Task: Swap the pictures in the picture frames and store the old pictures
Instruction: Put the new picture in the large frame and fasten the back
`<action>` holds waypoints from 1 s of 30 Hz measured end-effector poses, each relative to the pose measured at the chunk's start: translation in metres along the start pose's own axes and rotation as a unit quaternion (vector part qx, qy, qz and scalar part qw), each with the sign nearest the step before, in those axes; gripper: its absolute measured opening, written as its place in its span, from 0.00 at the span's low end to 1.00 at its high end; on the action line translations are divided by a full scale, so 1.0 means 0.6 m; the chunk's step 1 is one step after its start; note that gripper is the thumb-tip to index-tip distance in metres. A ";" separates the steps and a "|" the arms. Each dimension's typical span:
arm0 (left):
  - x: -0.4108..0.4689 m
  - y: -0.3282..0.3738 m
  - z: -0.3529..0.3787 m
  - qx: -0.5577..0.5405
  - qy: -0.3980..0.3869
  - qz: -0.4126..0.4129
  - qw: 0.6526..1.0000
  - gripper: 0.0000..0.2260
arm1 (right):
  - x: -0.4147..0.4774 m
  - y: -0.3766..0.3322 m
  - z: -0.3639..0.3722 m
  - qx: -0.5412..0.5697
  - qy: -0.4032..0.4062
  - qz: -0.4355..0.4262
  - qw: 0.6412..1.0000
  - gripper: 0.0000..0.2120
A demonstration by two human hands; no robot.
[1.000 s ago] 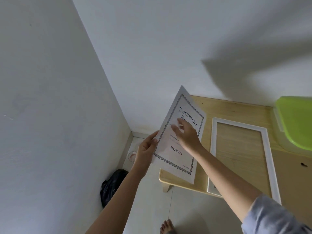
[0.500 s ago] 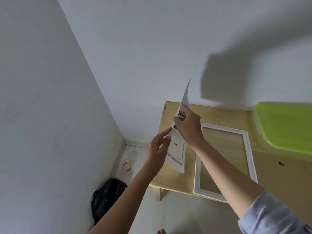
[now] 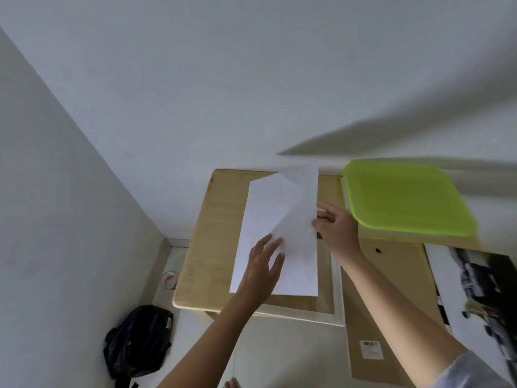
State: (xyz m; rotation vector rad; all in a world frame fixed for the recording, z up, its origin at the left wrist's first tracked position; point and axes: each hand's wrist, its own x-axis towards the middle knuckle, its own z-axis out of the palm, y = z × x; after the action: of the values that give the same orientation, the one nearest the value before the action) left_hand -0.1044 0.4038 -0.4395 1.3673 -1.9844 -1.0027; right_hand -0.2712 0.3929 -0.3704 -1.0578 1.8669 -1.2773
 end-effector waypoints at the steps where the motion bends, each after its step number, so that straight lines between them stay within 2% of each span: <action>1: -0.007 -0.010 0.021 0.058 -0.025 0.005 0.998 0.19 | -0.003 0.022 -0.020 -0.008 0.005 0.016 1.000 0.22; 3: -0.025 -0.026 0.059 0.180 -0.087 0.013 0.980 0.24 | -0.010 0.068 -0.052 -0.019 0.001 0.037 0.999 0.27; 5: -0.044 -0.034 0.089 0.261 -0.143 0.008 0.955 0.30 | -0.016 0.110 -0.078 -0.037 -0.017 0.057 0.998 0.26; 7: -0.059 -0.039 0.111 0.299 -0.174 -0.010 0.938 0.29 | -0.024 0.143 -0.095 -0.049 -0.035 0.068 0.996 0.25; 11: -0.070 -0.037 0.137 0.331 -0.187 -0.033 0.924 0.26 | -0.036 0.186 -0.118 -0.086 -0.075 0.083 0.990 0.20; 14: -0.070 -0.036 0.141 0.340 -0.183 -0.044 0.921 0.26 | -0.036 0.207 -0.120 -0.160 -0.110 0.079 0.978 0.16; 18: -0.068 -0.044 0.132 0.344 -0.168 -0.062 0.922 0.27 | -0.047 0.214 -0.105 -0.273 -0.162 0.025 0.948 0.21; 23: -0.058 -0.060 0.115 0.341 -0.156 -0.042 0.926 0.43 | -0.064 0.214 -0.057 -0.379 -0.208 -0.066 0.899 0.22; 30: -0.014 -0.095 0.078 0.343 -0.166 -0.014 0.924 0.49 | -0.079 0.215 -0.009 -0.441 -0.201 -0.043 0.874 0.26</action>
State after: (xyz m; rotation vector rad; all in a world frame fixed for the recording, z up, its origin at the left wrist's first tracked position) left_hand -0.1061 0.4125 -0.5132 1.6497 -2.7478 -0.5824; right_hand -0.2871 0.4634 -0.4876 -1.7102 2.0792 -0.1225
